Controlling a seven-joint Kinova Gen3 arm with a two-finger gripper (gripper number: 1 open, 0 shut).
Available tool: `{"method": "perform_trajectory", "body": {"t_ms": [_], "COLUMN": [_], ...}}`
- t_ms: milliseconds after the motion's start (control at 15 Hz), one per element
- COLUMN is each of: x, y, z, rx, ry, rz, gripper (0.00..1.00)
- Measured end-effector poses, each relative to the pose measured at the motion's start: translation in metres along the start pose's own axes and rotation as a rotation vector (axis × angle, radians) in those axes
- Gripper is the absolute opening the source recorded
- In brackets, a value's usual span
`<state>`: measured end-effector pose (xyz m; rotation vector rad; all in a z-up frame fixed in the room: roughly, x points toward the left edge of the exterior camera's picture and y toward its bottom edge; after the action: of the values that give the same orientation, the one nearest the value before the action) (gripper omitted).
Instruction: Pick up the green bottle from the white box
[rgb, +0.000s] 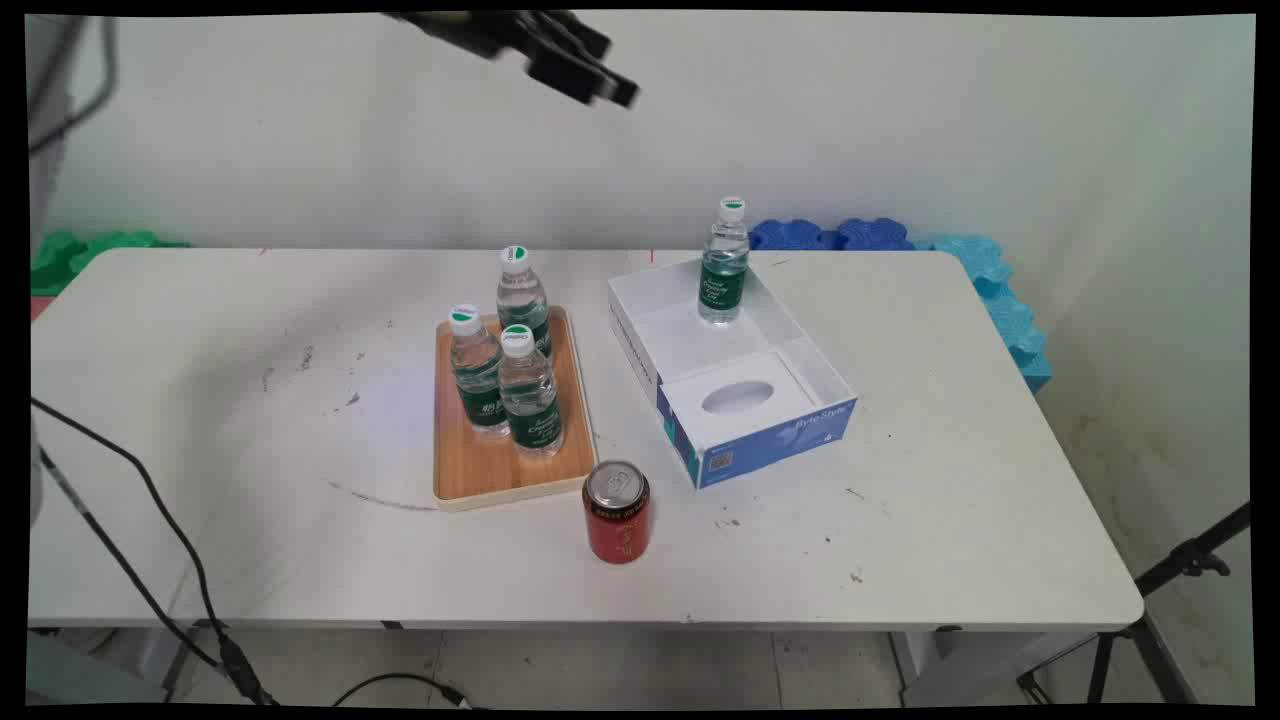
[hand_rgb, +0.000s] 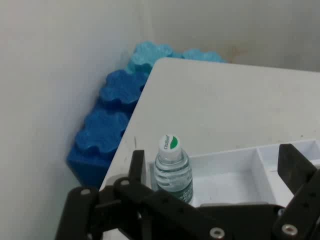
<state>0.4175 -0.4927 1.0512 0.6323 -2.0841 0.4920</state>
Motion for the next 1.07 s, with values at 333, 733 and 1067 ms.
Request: {"method": "perform_trajectory", "body": {"t_ms": [333, 733, 1067], "x": [-0.017, -0.039, -0.055], "y": [0.005, 0.002, 0.001], "z": [0.093, 0.177, 0.224], "rx": [0.009, 0.033, 0.055], "ry": [-0.045, -0.088, -0.114], "rz": [-0.030, -0.060, -0.071], "gripper": [1.00, 1.00, 1.00]}}
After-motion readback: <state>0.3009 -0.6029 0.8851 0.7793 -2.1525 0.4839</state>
